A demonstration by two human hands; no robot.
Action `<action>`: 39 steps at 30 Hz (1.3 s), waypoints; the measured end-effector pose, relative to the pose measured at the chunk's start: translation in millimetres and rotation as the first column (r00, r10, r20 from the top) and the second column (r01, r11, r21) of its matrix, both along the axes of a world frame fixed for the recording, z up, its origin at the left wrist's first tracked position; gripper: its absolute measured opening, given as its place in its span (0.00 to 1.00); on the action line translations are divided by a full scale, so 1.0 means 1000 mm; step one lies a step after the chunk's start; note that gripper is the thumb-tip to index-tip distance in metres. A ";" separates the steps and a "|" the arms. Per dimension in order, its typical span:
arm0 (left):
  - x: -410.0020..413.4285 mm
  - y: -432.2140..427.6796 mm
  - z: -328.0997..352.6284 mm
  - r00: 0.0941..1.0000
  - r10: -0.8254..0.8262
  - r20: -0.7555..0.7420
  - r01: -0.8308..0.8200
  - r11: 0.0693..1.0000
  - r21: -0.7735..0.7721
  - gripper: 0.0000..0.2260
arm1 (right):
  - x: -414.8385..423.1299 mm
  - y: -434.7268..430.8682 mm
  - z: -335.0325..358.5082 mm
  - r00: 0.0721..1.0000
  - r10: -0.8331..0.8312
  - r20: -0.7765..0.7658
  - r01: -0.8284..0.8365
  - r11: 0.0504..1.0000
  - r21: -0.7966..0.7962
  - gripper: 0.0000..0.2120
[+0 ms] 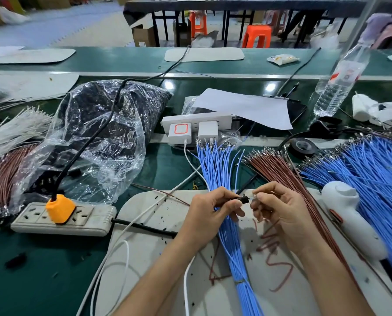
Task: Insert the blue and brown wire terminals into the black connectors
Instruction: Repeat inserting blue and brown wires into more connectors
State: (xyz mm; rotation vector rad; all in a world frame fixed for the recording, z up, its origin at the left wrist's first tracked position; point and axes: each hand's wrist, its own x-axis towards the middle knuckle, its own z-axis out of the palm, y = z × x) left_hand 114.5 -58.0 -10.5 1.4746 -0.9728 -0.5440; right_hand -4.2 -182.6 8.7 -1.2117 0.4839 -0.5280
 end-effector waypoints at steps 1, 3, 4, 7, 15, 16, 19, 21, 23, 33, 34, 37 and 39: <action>0.000 0.000 0.000 1.000 -0.001 -0.003 0.001 1.000 -0.002 0.02 | 0.000 0.000 -0.001 1.000 0.012 0.001 -0.012 1.000 -0.010 0.05; 0.000 0.000 0.000 1.000 0.004 0.003 -0.004 1.000 -0.010 0.01 | 0.000 0.001 0.001 0.999 0.043 0.004 -0.043 0.999 -0.029 0.06; 0.000 0.000 0.001 1.000 0.008 0.008 -0.008 1.000 -0.013 0.01 | 0.000 0.002 0.001 0.999 0.052 0.006 -0.052 0.998 -0.034 0.06; 0.000 0.000 0.001 1.000 0.011 0.009 -0.011 1.000 -0.011 0.01 | -0.002 0.000 0.001 0.997 0.075 0.004 -0.074 0.995 -0.065 0.03; -0.002 0.000 0.002 1.000 0.000 0.002 0.000 1.000 -0.004 0.04 | -0.002 -0.003 -0.004 0.996 0.080 -0.026 -0.083 0.987 -0.136 0.09; -0.002 0.001 0.002 1.000 -0.003 0.001 0.003 1.000 -0.003 0.03 | -0.001 -0.002 -0.004 0.997 0.078 -0.027 -0.081 0.990 -0.114 0.05; -0.002 0.001 0.001 1.000 -0.009 0.006 0.009 1.000 0.005 0.01 | -0.001 -0.001 -0.005 0.995 0.089 -0.036 -0.091 0.994 -0.058 0.08; -0.002 0.001 0.001 1.000 -0.013 0.003 0.013 1.000 0.011 0.01 | -0.001 -0.002 -0.005 0.995 0.094 -0.043 -0.096 0.994 -0.046 0.10; -0.001 0.001 0.001 1.000 -0.012 0.016 0.012 1.000 0.022 0.02 | -0.002 -0.003 -0.006 0.992 0.116 -0.045 -0.119 0.992 -0.052 0.12; 0.000 0.001 0.001 0.998 -0.030 0.062 0.027 0.998 0.053 0.04 | -0.004 -0.003 -0.003 0.979 0.189 -0.070 -0.188 0.982 0.015 0.08; 0.001 0.001 0.001 0.998 -0.036 0.061 0.033 0.998 0.053 0.03 | -0.004 -0.003 -0.003 0.979 0.192 -0.071 -0.191 0.981 0.017 0.08; 0.003 0.002 -0.002 0.996 -0.040 0.081 0.035 0.998 0.060 0.01 | -0.004 -0.003 -0.004 0.978 0.190 -0.081 -0.189 0.982 0.014 0.06; 0.003 0.001 -0.003 0.995 -0.041 0.096 0.035 0.997 0.063 0.02 | -0.003 -0.002 -0.005 0.980 0.183 -0.075 -0.181 0.983 0.032 0.04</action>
